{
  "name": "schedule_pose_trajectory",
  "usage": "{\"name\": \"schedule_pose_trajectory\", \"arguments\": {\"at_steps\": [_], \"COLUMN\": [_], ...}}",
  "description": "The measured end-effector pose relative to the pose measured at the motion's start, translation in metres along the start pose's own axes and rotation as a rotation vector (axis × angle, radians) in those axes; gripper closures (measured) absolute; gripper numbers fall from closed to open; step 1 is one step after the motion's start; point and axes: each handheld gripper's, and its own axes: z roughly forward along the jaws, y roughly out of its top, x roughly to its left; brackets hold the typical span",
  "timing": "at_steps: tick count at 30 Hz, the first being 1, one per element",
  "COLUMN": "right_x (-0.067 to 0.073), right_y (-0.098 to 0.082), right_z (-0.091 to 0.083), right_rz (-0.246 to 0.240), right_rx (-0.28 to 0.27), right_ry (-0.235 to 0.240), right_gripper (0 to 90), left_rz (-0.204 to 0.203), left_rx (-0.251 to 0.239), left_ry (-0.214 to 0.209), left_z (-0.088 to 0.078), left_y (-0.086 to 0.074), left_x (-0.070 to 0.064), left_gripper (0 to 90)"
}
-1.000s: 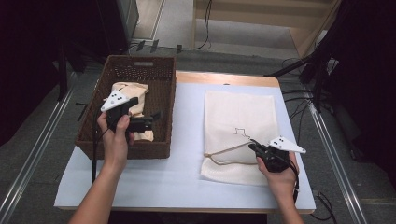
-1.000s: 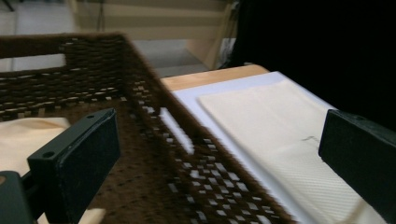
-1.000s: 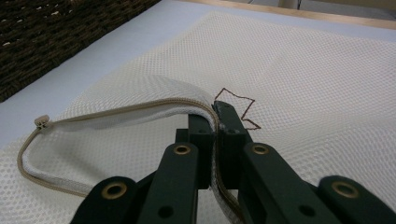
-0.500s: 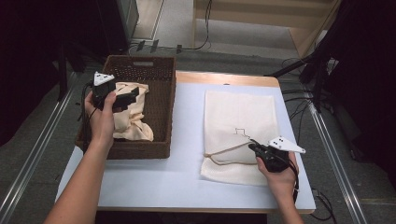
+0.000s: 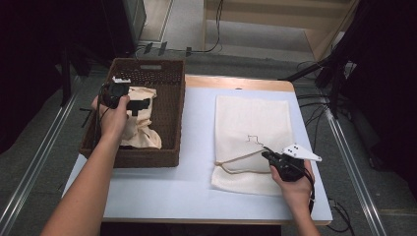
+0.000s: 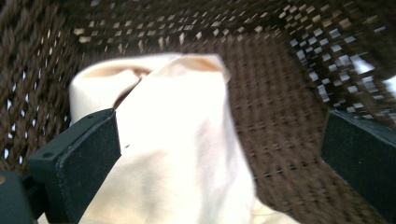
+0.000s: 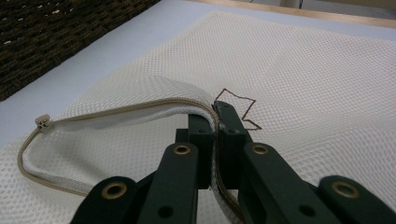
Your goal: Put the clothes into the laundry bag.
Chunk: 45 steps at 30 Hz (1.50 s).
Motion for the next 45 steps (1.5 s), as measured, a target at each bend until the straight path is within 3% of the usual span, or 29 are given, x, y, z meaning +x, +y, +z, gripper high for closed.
{"name": "schedule_pose_trajectory", "arguments": {"at_steps": [3, 5, 6, 7, 10, 12, 15, 20, 23, 28, 30, 33, 36, 37, 38, 40, 41, 42, 43, 44, 45], "right_x": [0.000, 0.000, -0.001, -0.001, -0.001, -0.001, 0.000, 0.000, 0.000, 0.000, 0.000, 0.000, 0.000, 0.000, 0.000, 0.001, 0.001, 0.001, 0.000, 0.000, 0.000], "right_y": [0.000, 0.000, 0.000, 0.000, -0.001, -0.001, -0.001, -0.001, -0.001, -0.001, -0.001, -0.001, -0.001, -0.001, -0.001, -0.001, -0.001, -0.001, -0.001, 0.000, 0.000], "right_z": [-0.001, -0.001, -0.001, -0.001, -0.001, -0.001, -0.001, 0.000, 0.000, 0.000, 0.000, 0.000, 0.000, 0.000, 0.001, 0.001, 0.001, 0.001, 0.001, 0.001, 0.001], "right_rz": [-0.004, 0.000, 0.002, 0.004, 0.004, 0.003, 0.002, -0.003, -0.002, -0.001, -0.001, -0.001, 0.000, -0.001, 0.001, -0.001, -0.001, 0.001, 0.002, 0.002, 0.002], "right_rx": [0.001, -0.001, 0.000, 0.001, 0.003, 0.003, 0.003, 0.006, 0.007, 0.007, 0.006, 0.005, 0.005, 0.006, 0.007, 0.007, 0.007, 0.005, 0.005, 0.005, 0.005], "right_ry": [-0.001, 0.000, 0.000, 0.001, 0.002, 0.001, 0.001, 0.000, 0.000, 0.001, 0.002, 0.003, 0.003, 0.004, 0.003, 0.004, 0.004, 0.003, 0.003, 0.004, 0.004], "right_gripper": [88.2, 88.2, 88.2, 88.2, 88.2, 88.2, 88.2, 88.2, 88.2, 88.2, 88.2, 88.2, 88.2, 88.2, 88.2, 88.2, 88.2, 88.2, 88.2, 88.2, 88.2], "left_rz": [-0.087, -0.100, -0.072, -0.072, -0.096, -0.077, -0.075, -0.019, -0.008, 0.057, 0.054, 0.045, 0.045, 0.051, 0.027, -0.067, -0.067, -0.135, -0.158, -0.164, -0.164], "left_rx": [0.044, 0.062, 0.095, 0.095, 0.127, 0.140, 0.144, 0.188, 0.206, 0.250, 0.255, 0.260, 0.264, 0.271, 0.268, 0.285, 0.285, 0.299, 0.298, 0.286, 0.286], "left_ry": [0.029, 0.026, 0.053, 0.053, 0.061, 0.111, 0.121, 0.172, 0.184, 0.199, 0.199, 0.239, 0.254, 0.232, 0.209, 0.129, 0.129, 0.025, -0.014, -0.084, -0.084], "left_z": [0.010, 0.013, 0.017, 0.017, 0.020, 0.025, 0.027, 0.042, 0.043, 0.043, 0.043, 0.039, 0.036, 0.032, 0.031, 0.028, 0.028, 0.026, 0.025, 0.025, 0.025], "left_y": [-0.002, -0.004, -0.005, -0.005, -0.007, -0.009, -0.010, -0.023, -0.025, -0.028, -0.028, -0.027, -0.025, -0.022, -0.021, -0.017, -0.017, -0.014, -0.013, -0.012, -0.012], "left_x": [0.006, 0.007, 0.006, 0.006, 0.007, 0.007, 0.008, 0.009, 0.007, -0.001, -0.002, -0.004, -0.005, -0.008, -0.008, -0.006, -0.006, -0.004, -0.005, -0.007, -0.007], "left_gripper": [0.0, 0.0, 0.0, 0.0, 0.0, 4.5, 5.0, 6.5, 6.6, 6.7, 7.2, 16.0, 37.5, 48.7, 56.4, 71.0, 73.5, 74.8, 75.5, 76.0, 76.1]}}
